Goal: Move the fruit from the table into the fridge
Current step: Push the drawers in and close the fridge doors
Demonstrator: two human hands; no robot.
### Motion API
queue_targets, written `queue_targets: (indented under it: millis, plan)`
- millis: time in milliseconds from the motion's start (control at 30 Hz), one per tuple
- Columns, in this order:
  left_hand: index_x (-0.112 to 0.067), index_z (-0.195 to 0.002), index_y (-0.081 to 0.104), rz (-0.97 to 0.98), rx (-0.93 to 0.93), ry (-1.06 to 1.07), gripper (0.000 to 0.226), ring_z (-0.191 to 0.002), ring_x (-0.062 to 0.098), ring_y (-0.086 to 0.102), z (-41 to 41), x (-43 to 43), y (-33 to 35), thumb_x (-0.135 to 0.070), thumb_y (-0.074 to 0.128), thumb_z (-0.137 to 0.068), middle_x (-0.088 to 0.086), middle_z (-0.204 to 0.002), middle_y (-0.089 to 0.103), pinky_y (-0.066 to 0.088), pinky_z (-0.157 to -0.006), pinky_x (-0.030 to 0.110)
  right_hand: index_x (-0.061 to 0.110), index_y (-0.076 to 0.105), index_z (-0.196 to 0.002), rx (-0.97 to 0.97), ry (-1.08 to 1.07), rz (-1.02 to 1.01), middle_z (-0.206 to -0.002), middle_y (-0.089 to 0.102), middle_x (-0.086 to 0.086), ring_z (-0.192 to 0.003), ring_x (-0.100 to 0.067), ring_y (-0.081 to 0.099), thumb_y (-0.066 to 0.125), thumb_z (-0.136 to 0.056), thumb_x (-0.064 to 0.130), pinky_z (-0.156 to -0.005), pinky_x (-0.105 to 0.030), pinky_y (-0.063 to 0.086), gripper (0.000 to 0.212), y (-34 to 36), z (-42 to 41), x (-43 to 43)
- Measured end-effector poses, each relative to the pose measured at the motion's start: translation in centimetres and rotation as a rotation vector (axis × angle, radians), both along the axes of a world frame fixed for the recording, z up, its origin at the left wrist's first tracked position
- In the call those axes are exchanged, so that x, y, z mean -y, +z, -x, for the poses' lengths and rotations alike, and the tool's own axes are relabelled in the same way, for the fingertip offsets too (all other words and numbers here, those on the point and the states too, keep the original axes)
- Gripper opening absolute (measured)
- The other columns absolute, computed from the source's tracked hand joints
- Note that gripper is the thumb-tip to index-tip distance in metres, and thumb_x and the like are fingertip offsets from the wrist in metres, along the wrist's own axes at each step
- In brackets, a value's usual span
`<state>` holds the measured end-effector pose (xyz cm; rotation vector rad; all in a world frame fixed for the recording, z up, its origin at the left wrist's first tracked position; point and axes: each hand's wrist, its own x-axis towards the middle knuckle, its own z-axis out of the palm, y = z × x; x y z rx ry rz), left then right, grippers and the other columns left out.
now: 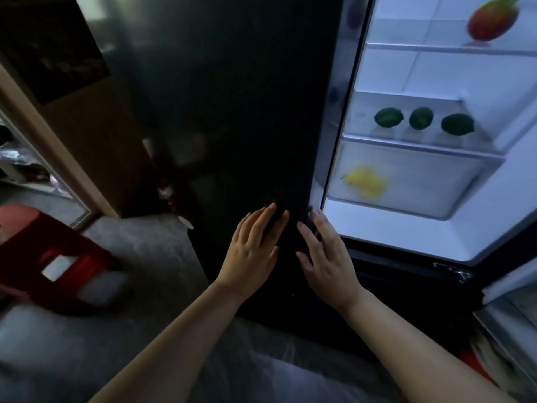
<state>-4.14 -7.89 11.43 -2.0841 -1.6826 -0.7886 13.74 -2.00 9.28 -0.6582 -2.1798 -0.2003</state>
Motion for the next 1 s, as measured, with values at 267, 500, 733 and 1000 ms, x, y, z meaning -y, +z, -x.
queue_targets:
  millis: [267,500,733,1000]
  plan:
    - [-0.02,-0.145,0.027,-0.07,-0.052,-0.088,0.074,-0.126,0.027,0.035,0.6,-3.7,0.1,-0.019,0.065,-0.082,0.008,-0.145,0.027,0.024,-0.112,0.046,0.0,0.026,-0.142,0.019,-0.148,-0.037,-0.151,0.011,-0.012,-0.143,-0.025,0.019,0.043,-0.098,0.009,-0.115,-0.041,0.024,0.048,0.4,0.5,-1.5]
    - [-0.017,-0.147,0.026,0.057,-0.163,0.0,0.085,-0.128,0.027,0.032,-1.1,-8.9,0.8,-0.022,0.069,-0.074,0.008,-0.15,0.018,0.032,-0.107,0.053,-0.006,0.036,-0.14,0.169,-0.437,0.075,-0.15,0.023,-0.024,-0.136,-0.027,0.032,0.06,-0.086,0.014,-0.111,-0.028,0.022,0.062,1.3,0.6,-5.4]
    - [-0.02,-0.148,0.019,0.095,-0.243,0.063,0.095,-0.125,0.029,0.032,-1.1,-10.3,1.1,-0.024,0.074,-0.071,0.01,-0.148,0.018,0.034,-0.102,0.058,-0.002,0.04,-0.139,0.145,-0.455,0.078,-0.149,0.02,-0.013,-0.133,-0.022,0.032,0.068,-0.081,0.002,-0.105,-0.027,0.026,0.065,2.7,0.4,-6.3]
    - [-0.019,-0.147,0.025,0.141,-0.189,0.004,0.09,-0.129,0.027,0.029,-1.2,-9.3,1.9,-0.033,0.074,-0.072,0.01,-0.15,0.02,0.034,-0.104,0.054,0.001,0.029,-0.145,0.185,-0.426,0.199,-0.153,0.021,-0.017,-0.141,-0.029,0.023,0.058,-0.086,0.006,-0.113,-0.038,0.027,0.066,3.6,-1.0,-4.8]
